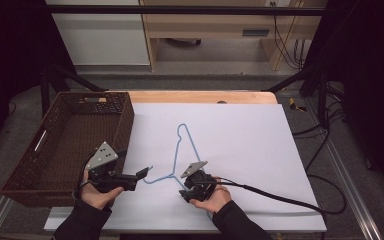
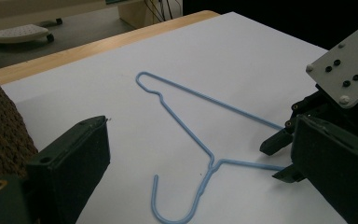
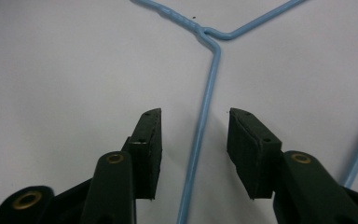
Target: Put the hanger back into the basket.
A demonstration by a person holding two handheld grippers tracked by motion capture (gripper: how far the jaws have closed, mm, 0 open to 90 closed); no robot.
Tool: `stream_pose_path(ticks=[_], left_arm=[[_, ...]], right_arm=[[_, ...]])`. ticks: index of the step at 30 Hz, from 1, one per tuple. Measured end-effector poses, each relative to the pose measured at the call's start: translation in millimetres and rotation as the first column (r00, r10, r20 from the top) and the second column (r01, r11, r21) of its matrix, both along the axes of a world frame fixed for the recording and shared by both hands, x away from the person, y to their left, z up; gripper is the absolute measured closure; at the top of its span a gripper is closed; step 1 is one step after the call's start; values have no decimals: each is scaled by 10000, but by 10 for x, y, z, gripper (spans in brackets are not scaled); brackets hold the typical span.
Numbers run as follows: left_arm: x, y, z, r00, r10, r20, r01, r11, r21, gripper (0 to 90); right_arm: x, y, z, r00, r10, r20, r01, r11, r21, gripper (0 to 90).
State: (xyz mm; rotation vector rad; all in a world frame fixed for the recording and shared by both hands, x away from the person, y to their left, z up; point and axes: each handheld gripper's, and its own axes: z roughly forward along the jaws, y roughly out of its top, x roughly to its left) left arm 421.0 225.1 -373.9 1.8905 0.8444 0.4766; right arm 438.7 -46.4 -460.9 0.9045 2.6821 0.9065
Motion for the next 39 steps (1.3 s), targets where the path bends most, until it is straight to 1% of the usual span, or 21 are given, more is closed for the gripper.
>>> stream_pose_path(ticks=[1, 2, 3, 4, 7, 8, 9, 12, 13, 14, 22, 25, 28, 32, 35, 36, 37, 39], left_arm=[[-1, -1, 0, 10000, 2, 4, -2, 10000, 5, 42], [-2, -2, 1, 10000, -7, 9, 7, 10000, 0, 42], [-2, -2, 1, 10000, -7, 9, 7, 10000, 0, 42], [-3, -1, 2, 10000, -7, 11, 7, 10000, -10, 42], [-2, 3, 1, 10000, -6, -7, 6, 10000, -22, 42], [-2, 3, 1, 10000, -6, -7, 6, 10000, -22, 42], [-2, 1, 0, 10000, -7, -11, 7, 10000, -12, 42], [-2, 0, 1, 10000, -12, -5, 12, 10000, -29, 42], [-1, 0, 0, 10000, -10, -12, 10, 10000, -21, 42], [1, -1, -3, 10000, -3, -18, 3, 10000, -2, 42], [4, -17, -9, 10000, -11, -65, 12, 10000, 43, 42], [1, -18, -9, 10000, -12, -55, 13, 10000, 41, 42], [1, -16, -7, 10000, 0, -56, 1, 10000, 37, 42], [-2, -18, -7, 10000, 15, -54, -15, 10000, 48, 43], [-6, -24, -5, 10000, -13, -41, 13, 10000, 65, 43], [-6, -24, -5, 10000, -13, -41, 13, 10000, 65, 43], [-5, -24, -6, 10000, -11, -45, 12, 10000, 62, 43], [-4, -23, -7, 10000, 2, -49, -2, 10000, 65, 43]], right_arm=[[-1, 2, -7, 10000, 4, -36, -4, 10000, -12, 590], [-2, 4, -21, 9998, -4, -178, 3, 10000, -46, 616], [-2, 4, -21, 9998, -4, -178, 3, 10000, -46, 616], [0, 3, -30, 9998, -11, -211, 6, 9998, -194, 637], [-1, 2, -28, 9997, -74, -242, 69, 9997, -224, 674], [-1, 2, -28, 9997, -74, -242, 69, 9997, -224, 674], [-1, -2, -26, 9995, -139, -290, 131, 9995, -273, 706], [-4, -3, -22, 9996, -172, -245, 163, 9991, -381, 732], [-7, -5, -22, 9996, -160, -213, 151, 9989, -447, 763], [-9, -3, -20, 9994, -209, -273, 197, 9989, -433, 771], [-23, 6, -25, 9992, -298, -250, 288, 9988, -394, 777], [-32, 17, -31, 9991, -351, -251, 343, 9988, -345, 823], [-35, 21, -32, 9990, -379, -225, 371, 9986, -381, 841], [-29, 22, -29, 9981, -501, -353, 489, 9982, -360, 857], [-27, 26, -24, 9954, -790, -533, 774, 9965, -321, 864], [-27, 26, -24, 9954, -790, -533, 774, 9965, -321, 864], [-24, 26, -21, 9934, -954, -631, 936, 9951, -308, 867], [-23, 26, -20, 9926, -1009, -678, 992, 9947, -278, 868]])
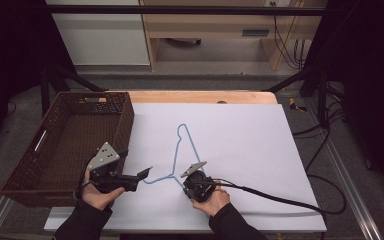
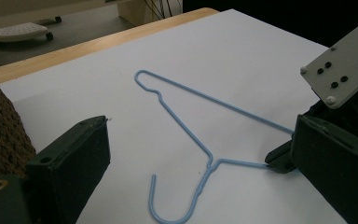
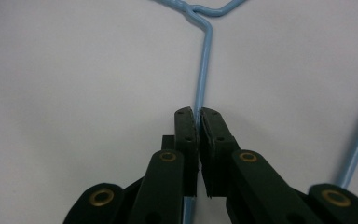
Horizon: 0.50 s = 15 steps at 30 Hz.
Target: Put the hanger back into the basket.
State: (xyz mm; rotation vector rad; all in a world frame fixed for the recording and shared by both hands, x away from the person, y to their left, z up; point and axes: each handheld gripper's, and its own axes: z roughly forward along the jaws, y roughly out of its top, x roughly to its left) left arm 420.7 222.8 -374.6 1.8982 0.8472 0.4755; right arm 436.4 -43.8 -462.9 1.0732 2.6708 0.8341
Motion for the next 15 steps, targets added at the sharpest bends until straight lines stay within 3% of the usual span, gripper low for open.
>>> stream_pose_path(ticks=[4, 15], left_arm=[[-1, 2, 2, 10000, -11, 6, 11, 10000, -8, 43], [-5, 13, 9, 10000, -8, 21, 9, 10000, -47, 43]], right_arm=[[2, -2, 1, 9994, -313, -153, 314, 9994, 117, 872], [14, -15, 9, 9988, -387, -289, 395, 9987, 311, 876]])
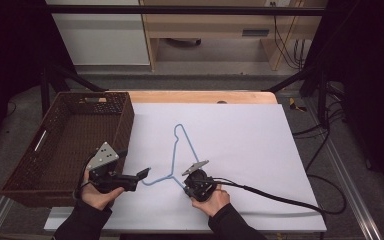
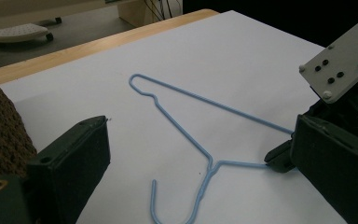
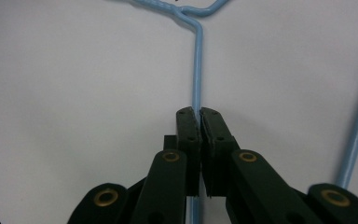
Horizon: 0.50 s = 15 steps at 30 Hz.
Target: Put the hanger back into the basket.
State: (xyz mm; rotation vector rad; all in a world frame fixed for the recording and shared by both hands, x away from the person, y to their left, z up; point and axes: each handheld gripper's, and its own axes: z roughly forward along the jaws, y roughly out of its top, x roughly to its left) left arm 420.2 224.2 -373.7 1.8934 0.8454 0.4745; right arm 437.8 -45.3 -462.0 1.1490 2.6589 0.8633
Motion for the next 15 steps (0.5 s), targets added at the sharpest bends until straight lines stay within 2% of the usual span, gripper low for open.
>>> stream_pose_path(ticks=[5, 15], left_arm=[[-5, -8, 0, 10000, -34, 20, 34, 10000, 5, 42], [-59, -14, -16, 10000, -35, 9, 35, 9999, -138, 36]], right_arm=[[6, -38, 60, 10000, -35, -3, 35, 9998, 198, 877], [43, -176, 204, 9999, -96, -33, 98, 9953, 959, 877]])
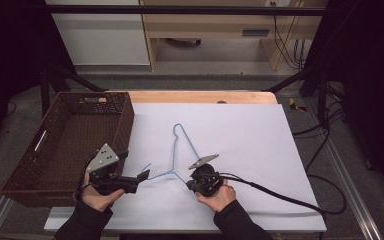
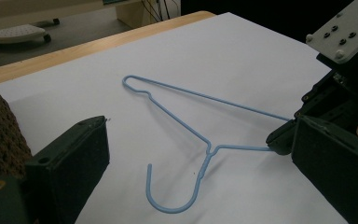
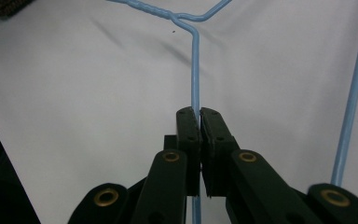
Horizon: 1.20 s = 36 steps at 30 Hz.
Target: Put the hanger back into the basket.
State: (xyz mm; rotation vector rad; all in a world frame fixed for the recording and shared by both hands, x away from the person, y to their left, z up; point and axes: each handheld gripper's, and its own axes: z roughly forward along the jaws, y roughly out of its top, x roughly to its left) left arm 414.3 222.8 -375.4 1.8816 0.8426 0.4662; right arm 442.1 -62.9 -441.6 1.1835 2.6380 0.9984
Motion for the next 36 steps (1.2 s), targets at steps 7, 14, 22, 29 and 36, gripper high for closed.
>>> stream_pose_path(ticks=[7, 14, 22, 29, 36], left_arm=[[-67, 35, -50, 9999, 86, -90, -87, 9999, -66, 34], [-163, 55, -151, 9993, 140, -336, -142, 9999, -61, 31], [-241, -28, -302, 9980, 144, -608, -136, 9998, 130, 32], [-290, -166, -344, 9968, -217, -769, 230, 9996, 164, 44], [-210, -351, -505, 9918, -375, -1221, 416, 9986, 312, 58]], right_arm=[[11, -51, 46, 10000, 23, 82, -26, 9996, 291, 877], [24, -109, 81, 9997, 59, 228, -72, 9982, 592, 877], [35, -172, 139, 9995, 7, 317, -35, 9962, 872, 877], [47, -222, 178, 9992, -15, 392, -28, 9939, 1106, 877], [49, -256, 208, 9991, -39, 419, -11, 9929, 1191, 876]])
